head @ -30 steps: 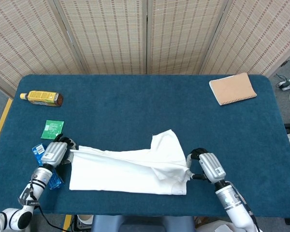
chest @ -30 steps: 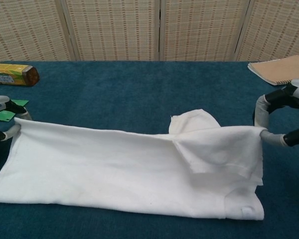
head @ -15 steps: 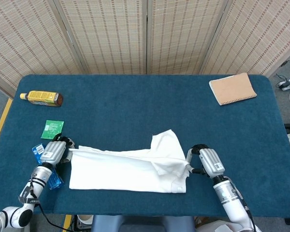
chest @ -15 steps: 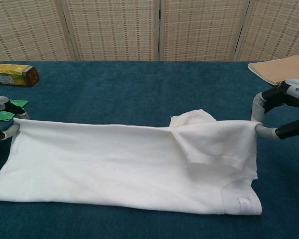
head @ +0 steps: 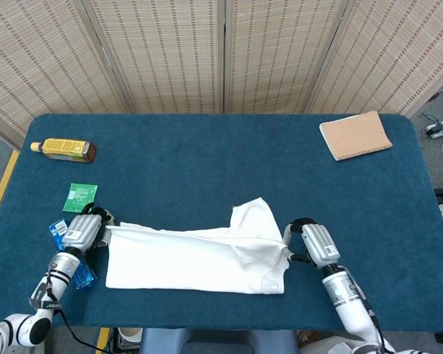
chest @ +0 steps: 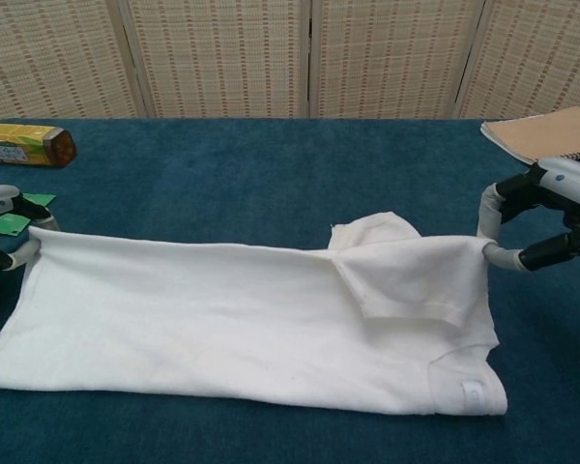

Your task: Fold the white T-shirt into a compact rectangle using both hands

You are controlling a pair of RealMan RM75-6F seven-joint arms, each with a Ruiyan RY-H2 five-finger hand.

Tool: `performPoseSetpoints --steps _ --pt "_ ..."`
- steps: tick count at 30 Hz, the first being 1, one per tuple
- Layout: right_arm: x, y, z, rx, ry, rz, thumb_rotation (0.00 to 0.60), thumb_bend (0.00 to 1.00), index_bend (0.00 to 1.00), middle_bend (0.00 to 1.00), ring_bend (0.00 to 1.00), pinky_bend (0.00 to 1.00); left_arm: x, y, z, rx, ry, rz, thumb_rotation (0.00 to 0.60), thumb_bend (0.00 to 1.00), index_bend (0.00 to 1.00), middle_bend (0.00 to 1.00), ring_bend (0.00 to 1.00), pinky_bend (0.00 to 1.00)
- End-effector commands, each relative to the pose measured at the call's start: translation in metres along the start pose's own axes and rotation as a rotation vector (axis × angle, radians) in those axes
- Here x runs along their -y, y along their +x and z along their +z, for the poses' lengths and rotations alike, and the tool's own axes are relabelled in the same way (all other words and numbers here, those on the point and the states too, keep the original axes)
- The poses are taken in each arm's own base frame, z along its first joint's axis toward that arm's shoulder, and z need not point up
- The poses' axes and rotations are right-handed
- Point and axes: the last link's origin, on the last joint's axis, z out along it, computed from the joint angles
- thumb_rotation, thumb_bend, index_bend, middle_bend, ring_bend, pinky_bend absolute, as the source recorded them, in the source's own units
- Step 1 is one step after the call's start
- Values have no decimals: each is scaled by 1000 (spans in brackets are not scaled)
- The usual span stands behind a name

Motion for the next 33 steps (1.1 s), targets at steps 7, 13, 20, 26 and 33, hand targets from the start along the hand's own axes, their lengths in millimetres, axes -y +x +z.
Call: performPoseSetpoints --steps 7,13,20,26,33 --pt "-3 -1 9 -18 -4 -11 600 512 816 532 320 245 1 1 1 -4 7 -4 600 598 704 326 175 17" --pt "-5 -3 15 -28 -11 -10 600 512 816 532 320 244 1 2 1 -5 9 -3 600 598 704 324 174 17" --pt "-10 -3 21 -32 -25 -16 600 512 816 532 320 243 3 3 2 -6 19 -6 600 598 703 324 173 17" --pt "-9 -5 24 -20 -20 -19 600 512 816 532 320 242 5 4 6 -8 20 4 600 596 698 323 172 17" --pt "-6 -6 26 -2 -3 -29 600 512 816 530 320 240 6 8 12 -8 16 51 600 591 683 314 169 17"
